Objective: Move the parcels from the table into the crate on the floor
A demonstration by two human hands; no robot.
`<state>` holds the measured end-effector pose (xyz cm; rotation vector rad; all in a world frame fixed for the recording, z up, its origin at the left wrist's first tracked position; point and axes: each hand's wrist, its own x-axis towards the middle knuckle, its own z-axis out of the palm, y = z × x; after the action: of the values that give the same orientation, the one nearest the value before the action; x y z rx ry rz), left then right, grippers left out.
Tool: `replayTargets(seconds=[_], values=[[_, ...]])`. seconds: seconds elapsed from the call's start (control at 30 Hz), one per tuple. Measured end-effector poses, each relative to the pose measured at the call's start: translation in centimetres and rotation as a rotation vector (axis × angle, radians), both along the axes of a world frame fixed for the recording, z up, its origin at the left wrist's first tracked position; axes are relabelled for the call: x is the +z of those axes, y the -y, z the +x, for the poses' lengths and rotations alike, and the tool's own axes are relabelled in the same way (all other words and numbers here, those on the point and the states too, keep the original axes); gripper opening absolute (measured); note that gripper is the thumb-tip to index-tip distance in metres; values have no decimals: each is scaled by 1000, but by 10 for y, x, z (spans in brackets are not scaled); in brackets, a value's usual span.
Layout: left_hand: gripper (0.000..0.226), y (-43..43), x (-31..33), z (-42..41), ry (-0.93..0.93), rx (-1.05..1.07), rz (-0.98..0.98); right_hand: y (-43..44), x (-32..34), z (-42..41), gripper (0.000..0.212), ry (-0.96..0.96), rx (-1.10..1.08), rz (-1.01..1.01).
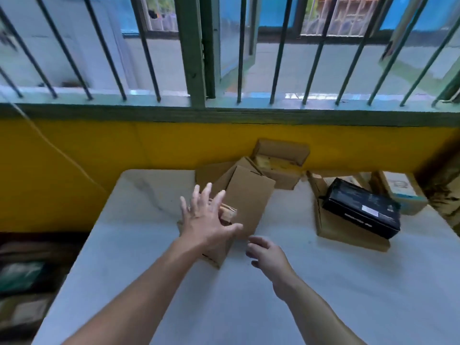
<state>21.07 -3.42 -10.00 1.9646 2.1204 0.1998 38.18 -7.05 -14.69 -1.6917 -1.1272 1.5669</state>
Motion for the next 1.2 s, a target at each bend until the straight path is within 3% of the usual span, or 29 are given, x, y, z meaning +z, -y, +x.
replayTargets(seconds=[0.1,0.27,0.33,0.43,0.5,0.6,0.67,0.8,0.9,1.0,1.1,1.2], values=[[103,5,-14,-9,-18,97,-159,-5,-8,-1,22,-12,59,-2],[98,12,-12,-14,97,217,-47,-4,-17,8,23,-24,73,-19],[91,18,-5,-24,369,393,-32,-5,-17,12,25,-46,51,-1],[58,31,4,-39,1074,615,-65,-8,-7,12,24,-152,-14,65],[47,43,9,-46,1223,638,-138,-11,8,8,23,-244,-49,111],[51,52,2,-52,1368,609,-143,-20,31,2,39,-396,-13,78],[53,58,-2,-50,1502,479,-100,-27,44,-1,49,-437,-29,19],[55,66,-2,-44,1620,154,-1,-28,55,1,63,-561,-115,-19],[89,61,4,-45,1582,321,-173,-21,52,2,51,-675,-157,133],[79,59,13,-44,1574,350,-385,-11,48,2,35,-641,-99,284],[63,61,12,-38,1634,188,-181,-8,52,9,39,-673,-11,246],[78,66,10,-30,1654,69,85,-10,62,17,57,-593,151,88]])
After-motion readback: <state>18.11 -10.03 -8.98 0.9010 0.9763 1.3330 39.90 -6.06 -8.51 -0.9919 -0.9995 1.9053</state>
